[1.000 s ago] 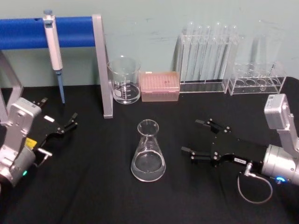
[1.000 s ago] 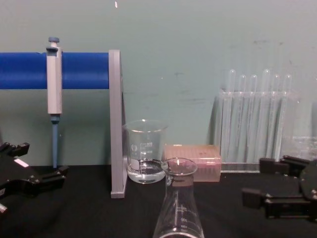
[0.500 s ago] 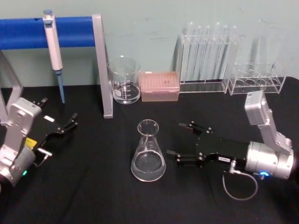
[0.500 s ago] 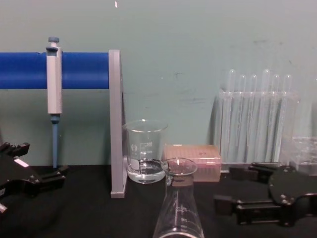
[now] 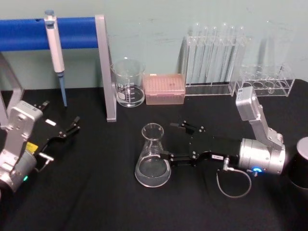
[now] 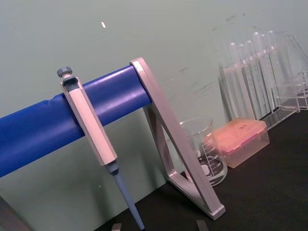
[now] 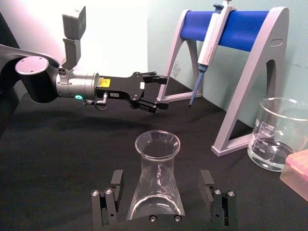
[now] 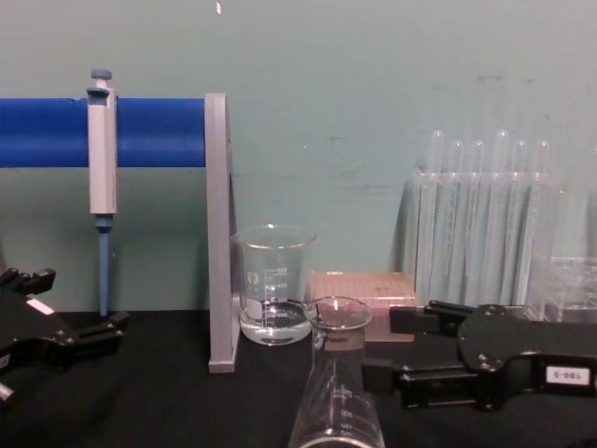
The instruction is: Grasp the erlenmeyer flask with one hand, shake it three times, then place it back.
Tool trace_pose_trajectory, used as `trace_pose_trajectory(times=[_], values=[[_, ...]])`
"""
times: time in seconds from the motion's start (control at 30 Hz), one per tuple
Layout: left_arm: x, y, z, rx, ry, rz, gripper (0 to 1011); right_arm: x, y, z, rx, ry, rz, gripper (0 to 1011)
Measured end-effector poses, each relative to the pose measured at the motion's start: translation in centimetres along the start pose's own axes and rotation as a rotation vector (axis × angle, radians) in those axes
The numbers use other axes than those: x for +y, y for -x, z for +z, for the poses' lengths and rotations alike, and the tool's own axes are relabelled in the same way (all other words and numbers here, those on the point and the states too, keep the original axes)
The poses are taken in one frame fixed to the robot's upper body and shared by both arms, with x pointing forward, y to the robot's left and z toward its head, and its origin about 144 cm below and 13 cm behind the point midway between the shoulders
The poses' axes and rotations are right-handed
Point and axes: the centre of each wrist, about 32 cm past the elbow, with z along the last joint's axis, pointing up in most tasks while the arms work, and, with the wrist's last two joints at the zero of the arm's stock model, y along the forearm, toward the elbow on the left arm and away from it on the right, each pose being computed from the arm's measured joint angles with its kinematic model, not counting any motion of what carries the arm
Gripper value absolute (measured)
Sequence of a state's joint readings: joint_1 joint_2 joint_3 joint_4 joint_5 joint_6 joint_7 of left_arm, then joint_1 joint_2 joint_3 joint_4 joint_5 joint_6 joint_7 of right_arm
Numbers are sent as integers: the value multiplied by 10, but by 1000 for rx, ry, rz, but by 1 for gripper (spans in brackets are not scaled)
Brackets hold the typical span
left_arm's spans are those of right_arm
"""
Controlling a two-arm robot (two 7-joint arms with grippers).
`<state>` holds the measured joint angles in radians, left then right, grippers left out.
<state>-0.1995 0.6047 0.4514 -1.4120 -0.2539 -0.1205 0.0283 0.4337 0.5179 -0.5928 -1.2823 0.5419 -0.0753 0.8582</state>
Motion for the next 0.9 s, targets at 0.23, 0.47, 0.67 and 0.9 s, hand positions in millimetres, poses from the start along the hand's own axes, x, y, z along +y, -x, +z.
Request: trace_pose_trajectory(times=[0.23,0.47,0.67,0.9], values=[[0,0,0,0,0,0,1001,7,-7,0,3,-3,21,1000],[0,0,0,0,0,0,1001,14,-13,-1,7,-9,42,1000],[0,0,0,0,0,0,1001,19,-16,-2,12,-14,53,1000],[0,0,0,0,0,0,1001,24,-20,-3,22,-19,66,1000]])
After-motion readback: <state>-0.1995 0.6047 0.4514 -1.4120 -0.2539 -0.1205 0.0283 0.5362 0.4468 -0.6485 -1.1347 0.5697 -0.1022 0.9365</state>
